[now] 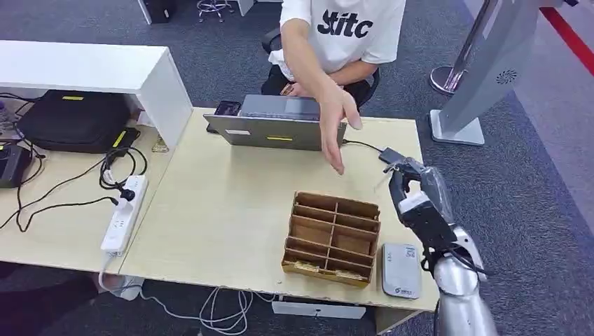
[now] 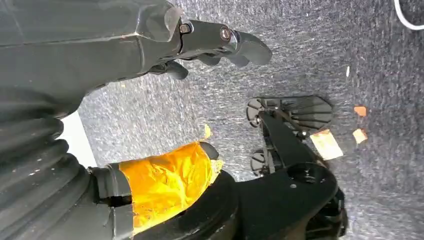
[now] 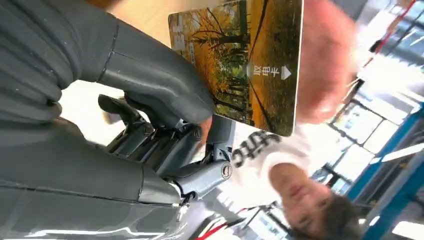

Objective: Pass the card to the sensor for recognition and then transmit it.

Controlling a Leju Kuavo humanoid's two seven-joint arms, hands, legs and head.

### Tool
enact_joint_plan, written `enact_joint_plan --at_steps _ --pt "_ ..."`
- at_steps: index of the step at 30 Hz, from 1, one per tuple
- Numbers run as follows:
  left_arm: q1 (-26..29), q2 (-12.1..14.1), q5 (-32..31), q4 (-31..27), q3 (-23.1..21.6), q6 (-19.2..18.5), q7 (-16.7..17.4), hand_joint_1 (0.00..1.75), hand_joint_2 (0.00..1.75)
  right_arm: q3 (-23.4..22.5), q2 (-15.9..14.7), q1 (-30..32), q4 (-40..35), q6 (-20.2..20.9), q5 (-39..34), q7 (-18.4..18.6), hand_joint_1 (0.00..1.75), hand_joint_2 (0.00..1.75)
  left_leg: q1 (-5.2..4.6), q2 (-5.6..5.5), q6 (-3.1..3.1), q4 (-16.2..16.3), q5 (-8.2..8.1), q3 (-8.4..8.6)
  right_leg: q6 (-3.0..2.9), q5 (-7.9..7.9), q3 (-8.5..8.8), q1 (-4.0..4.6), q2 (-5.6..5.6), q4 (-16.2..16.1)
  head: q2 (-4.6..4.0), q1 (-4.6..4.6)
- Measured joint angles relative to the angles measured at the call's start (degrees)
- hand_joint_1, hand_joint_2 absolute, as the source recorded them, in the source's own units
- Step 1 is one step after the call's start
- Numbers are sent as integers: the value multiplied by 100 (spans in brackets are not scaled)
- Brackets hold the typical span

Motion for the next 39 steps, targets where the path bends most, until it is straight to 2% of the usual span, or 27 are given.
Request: enact_joint_plan --at_steps 4,9,16,17,18,25,35,36,39 --pt "-86 -2 -113 0 -100 -35 76 0 175 377 253 -875 650 -118 183 458 175 175 4 -5 -1 0 8 -1 -7 6 -4 3 -8 2 0 0" --pt "-156 -2 -205 2 -210 -46 126 0 175 450 528 -1622 1428 -66 46 904 175 175 5 -3 -7 0 12 -3 -8 8 -5 4 -4 4 0 0" --pt "-243 -4 -245 2 -266 -79 190 0 175 448 817 -2241 2481 -208 68 994 175 175 5 -6 -7 0 12 -3 -8 8 -5 5 -7 3 0 0" --pt "-246 -4 -245 2 -273 -79 190 0 175 450 837 -2272 2578 -216 70 988 159 175 5 -5 -7 0 12 -3 -8 8 -5 5 -6 3 0 0" --pt "-248 -4 -245 2 -286 -79 188 0 175 448 854 -2292 2655 -227 72 979 2 175 5 -5 -7 0 12 -3 -8 8 -5 5 -6 3 0 0" --pt "-243 -48 -207 2 -295 127 183 0 175 448 878 -2315 2845 -286 234 957 0 175 5 -5 -7 1 11 -5 -8 8 -6 4 -6 1 0 0" --pt "-219 -59 -148 2 -295 133 153 0 175 441 878 -2225 2731 -251 284 867 0 175 5 -5 -7 1 11 -4 -8 8 -8 5 -6 1 0 -2" --pt "-210 -59 -137 2 -295 111 144 0 175 441 876 -2188 2674 -199 247 843 0 175 6 -4 -7 1 11 -4 -8 8 -9 5 -5 1 0 0" --pt "-162 -35 -46 2 -290 20 94 0 175 432 867 -1927 2223 338 -296 670 0 175 6 -5 -7 0 10 -5 -8 8 -10 6 -6 1 0 0"
